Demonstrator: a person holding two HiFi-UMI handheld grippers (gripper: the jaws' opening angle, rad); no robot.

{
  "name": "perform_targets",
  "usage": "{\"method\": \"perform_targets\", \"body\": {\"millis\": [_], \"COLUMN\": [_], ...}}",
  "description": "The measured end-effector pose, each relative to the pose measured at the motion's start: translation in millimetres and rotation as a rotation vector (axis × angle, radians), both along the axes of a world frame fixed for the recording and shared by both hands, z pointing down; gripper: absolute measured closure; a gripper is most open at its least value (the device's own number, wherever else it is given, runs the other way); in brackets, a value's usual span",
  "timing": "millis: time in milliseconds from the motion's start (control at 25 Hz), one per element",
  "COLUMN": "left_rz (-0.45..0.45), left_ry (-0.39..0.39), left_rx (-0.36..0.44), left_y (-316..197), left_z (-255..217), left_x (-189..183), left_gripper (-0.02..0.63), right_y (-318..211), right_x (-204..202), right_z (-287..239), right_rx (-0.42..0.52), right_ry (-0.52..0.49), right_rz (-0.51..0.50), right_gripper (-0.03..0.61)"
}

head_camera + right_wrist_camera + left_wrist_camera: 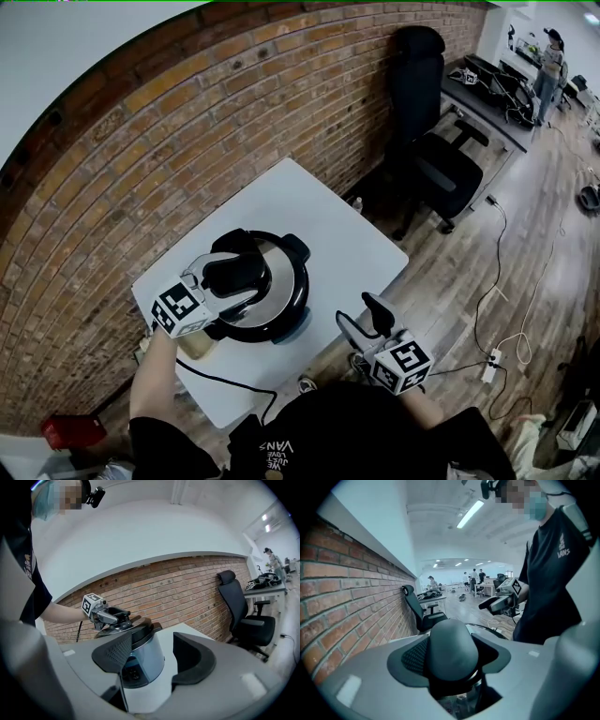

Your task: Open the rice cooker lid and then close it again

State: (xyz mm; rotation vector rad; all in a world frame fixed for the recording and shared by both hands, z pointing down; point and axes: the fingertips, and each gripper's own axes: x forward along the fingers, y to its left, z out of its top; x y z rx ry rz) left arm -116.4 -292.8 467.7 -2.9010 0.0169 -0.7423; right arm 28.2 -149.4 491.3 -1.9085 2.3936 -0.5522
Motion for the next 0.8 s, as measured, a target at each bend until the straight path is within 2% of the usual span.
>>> {"method": "perform_targets", "body": {"millis": [440, 800], "left_rz": [0.267, 0.272], "left_ry": [-0.015, 0.019], "left_rx": [-0.002, 0.002], "left_y": [8, 8], "left_z": [0, -3], "left_x": [1, 2], "left_gripper": [0.334, 0.334], "right_y": [5, 11], "right_x": [-9, -29], "right_z": [5, 6], "right_rx": [-0.014, -0.025], "right_ry": [0.005, 0.003], "right_rz": [0.074, 0.109], "right_gripper": [0.311, 0.311]}}
